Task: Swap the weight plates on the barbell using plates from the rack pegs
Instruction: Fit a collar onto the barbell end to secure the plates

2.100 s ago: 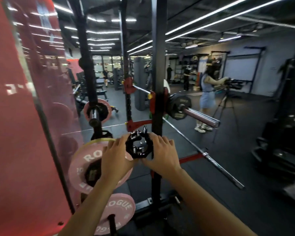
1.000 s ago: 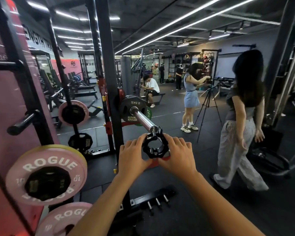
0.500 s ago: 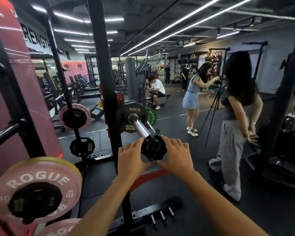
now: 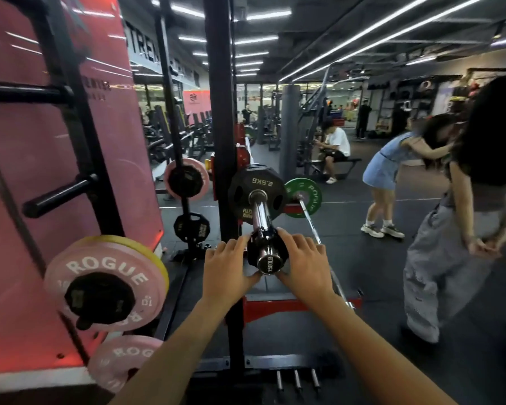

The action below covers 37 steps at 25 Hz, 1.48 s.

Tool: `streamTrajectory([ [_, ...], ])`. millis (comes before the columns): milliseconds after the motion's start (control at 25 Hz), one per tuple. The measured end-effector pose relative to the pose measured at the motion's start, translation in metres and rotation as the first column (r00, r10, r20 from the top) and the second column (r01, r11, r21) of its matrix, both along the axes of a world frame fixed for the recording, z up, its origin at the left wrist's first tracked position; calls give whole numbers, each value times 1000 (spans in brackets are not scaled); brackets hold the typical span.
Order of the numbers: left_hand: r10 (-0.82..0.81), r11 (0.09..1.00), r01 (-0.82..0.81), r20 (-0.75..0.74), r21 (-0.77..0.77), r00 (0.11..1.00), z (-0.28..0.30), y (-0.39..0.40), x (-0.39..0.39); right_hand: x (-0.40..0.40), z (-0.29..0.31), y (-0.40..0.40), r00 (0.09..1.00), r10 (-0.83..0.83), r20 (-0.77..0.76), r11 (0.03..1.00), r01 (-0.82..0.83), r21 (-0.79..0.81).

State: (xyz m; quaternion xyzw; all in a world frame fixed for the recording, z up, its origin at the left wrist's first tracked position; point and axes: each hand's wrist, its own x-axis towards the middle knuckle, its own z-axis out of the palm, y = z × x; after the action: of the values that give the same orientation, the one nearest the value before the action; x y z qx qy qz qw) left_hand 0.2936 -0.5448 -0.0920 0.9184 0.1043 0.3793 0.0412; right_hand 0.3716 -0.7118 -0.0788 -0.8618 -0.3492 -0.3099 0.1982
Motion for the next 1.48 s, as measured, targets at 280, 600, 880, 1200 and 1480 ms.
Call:
streamTrajectory([
  [280, 90, 990, -99, -96, -96, 991, 3, -5, 14, 41, -1, 10, 991, 134, -7, 991, -134, -4],
  [600, 68, 982, -83, -91, -167, 994, 9, 32, 89, 108, 10, 45, 987, 150, -59, 989, -150, 1],
  [880, 22, 985, -31, -52, -171, 998, 9, 79, 161, 175, 10, 92, 995, 88, -50, 996, -89, -23],
  [1200, -70, 977, 71, 13, -199, 997, 12, 105, 197, 216, 5, 120, 1000, 15, 17, 1000, -15, -17],
  [1480, -86, 994, 87, 25, -66, 996, 17, 116, 211, 221, 6, 120, 999, 21, 24, 999, -20, -41],
])
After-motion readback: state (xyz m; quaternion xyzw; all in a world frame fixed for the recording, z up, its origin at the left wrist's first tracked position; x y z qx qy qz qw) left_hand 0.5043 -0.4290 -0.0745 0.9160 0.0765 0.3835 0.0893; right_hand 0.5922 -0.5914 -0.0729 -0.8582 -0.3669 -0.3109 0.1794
